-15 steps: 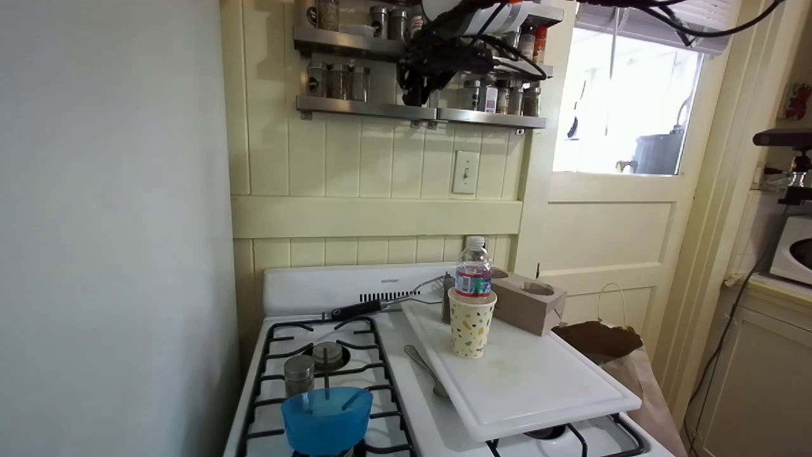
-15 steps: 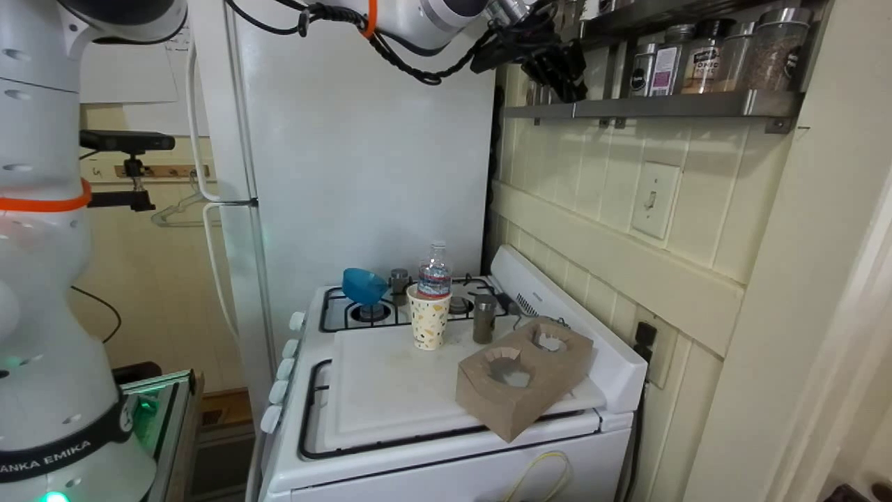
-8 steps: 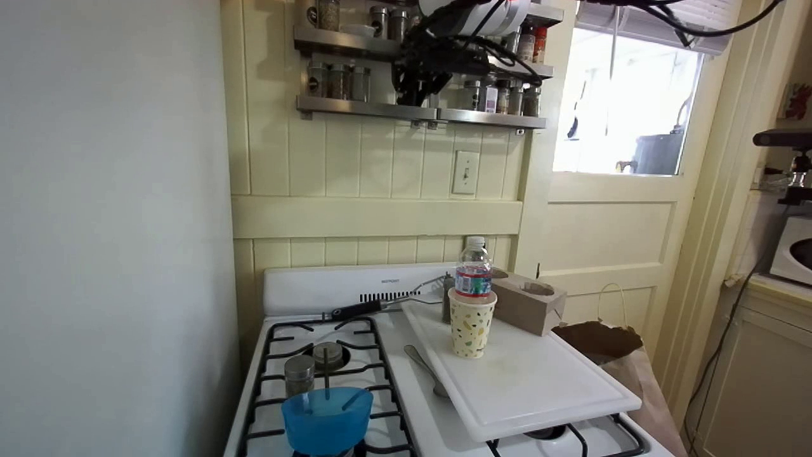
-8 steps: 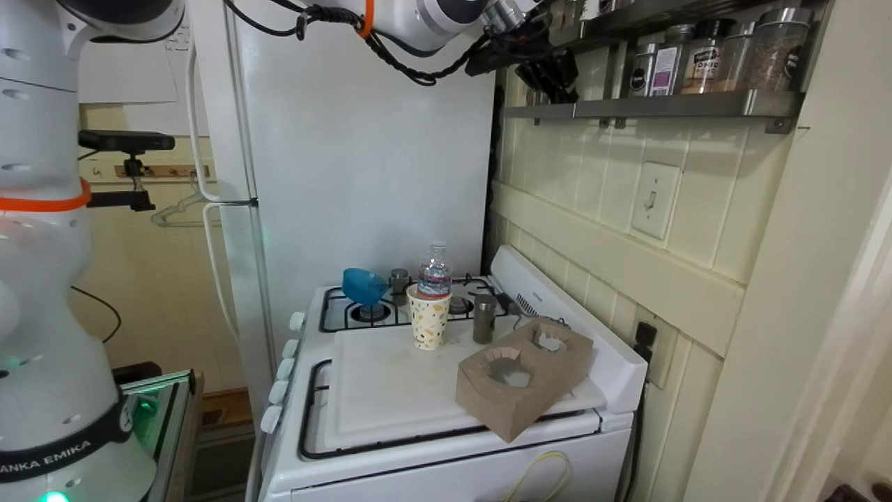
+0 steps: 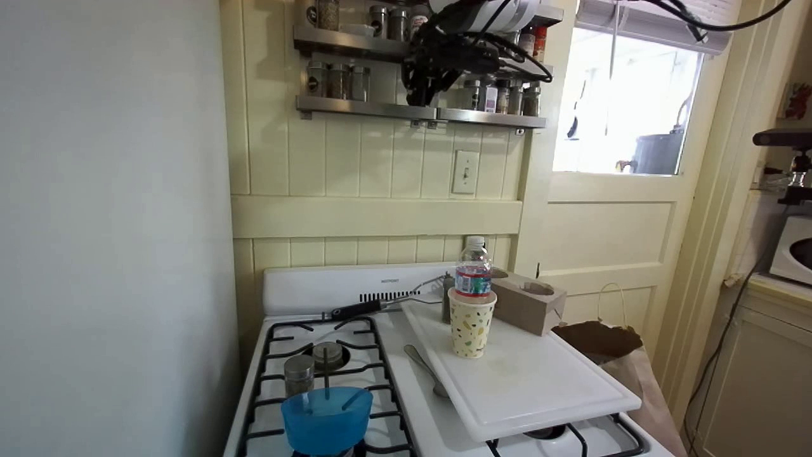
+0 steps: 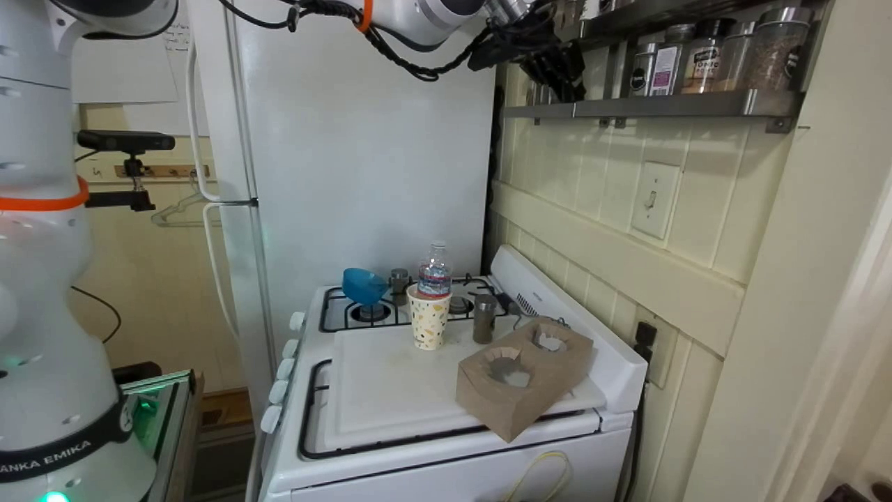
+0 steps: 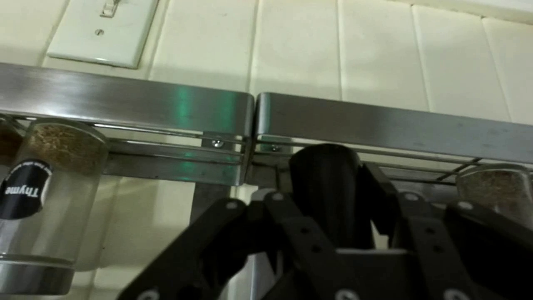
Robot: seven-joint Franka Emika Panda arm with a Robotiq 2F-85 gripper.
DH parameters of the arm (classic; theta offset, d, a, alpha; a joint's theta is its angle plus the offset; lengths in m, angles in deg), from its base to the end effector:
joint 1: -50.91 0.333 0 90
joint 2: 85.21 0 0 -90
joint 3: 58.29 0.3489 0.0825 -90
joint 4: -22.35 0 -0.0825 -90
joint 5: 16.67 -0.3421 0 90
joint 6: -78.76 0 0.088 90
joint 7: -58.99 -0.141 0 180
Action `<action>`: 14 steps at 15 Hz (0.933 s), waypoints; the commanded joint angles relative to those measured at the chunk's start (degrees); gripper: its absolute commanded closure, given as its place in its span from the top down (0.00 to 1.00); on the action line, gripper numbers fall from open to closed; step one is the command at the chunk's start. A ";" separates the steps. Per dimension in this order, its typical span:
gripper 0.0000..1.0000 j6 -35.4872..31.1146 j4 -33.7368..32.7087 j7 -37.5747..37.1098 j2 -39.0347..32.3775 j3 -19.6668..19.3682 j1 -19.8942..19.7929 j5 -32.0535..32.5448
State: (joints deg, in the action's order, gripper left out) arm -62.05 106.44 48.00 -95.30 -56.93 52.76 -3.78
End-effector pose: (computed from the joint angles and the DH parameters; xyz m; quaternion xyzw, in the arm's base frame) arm 0.6518 0.0302 0.6871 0.9141 -0.0112 0.4025 0.0484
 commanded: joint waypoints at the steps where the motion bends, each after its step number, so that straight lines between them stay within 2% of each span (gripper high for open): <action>1: 0.20 1.91 1.24 0.09 1.39 -0.77 0.61 -0.81; 14: 0.20 4.10 -1.41 5.46 0.13 -0.40 -0.01 -4.90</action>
State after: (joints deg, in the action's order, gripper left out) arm -61.01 106.21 50.88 -95.29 -57.41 52.74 -6.32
